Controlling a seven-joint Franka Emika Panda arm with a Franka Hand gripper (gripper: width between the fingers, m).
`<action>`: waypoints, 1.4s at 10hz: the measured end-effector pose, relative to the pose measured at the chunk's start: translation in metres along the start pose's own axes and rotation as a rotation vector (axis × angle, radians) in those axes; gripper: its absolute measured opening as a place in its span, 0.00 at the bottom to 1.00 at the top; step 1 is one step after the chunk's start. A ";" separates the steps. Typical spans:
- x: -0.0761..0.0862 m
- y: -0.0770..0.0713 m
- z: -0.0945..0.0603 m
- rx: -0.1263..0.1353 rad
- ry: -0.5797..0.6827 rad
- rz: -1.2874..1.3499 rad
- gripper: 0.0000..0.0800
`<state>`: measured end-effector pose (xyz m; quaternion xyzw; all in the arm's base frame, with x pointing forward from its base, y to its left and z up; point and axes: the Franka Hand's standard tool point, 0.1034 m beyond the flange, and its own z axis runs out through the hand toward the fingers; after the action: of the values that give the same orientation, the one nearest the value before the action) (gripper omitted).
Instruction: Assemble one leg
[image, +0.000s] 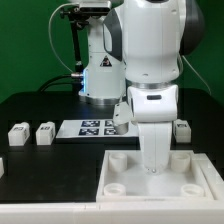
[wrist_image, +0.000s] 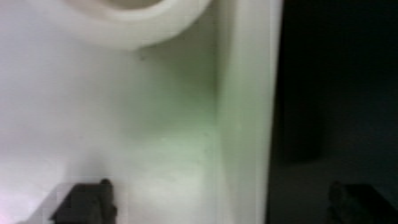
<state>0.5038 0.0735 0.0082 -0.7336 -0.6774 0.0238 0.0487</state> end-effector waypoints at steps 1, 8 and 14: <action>0.000 0.000 0.000 0.000 0.000 0.000 0.80; 0.017 -0.021 -0.043 -0.048 -0.014 0.202 0.81; 0.065 -0.049 -0.052 -0.055 0.000 0.737 0.81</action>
Offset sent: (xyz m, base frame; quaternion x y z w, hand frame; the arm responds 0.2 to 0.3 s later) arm 0.0000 0.0000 0.0000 0.0000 0.0000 0.0000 1.0000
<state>0.4659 0.1399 0.0668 -0.9293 -0.3682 0.0214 0.0173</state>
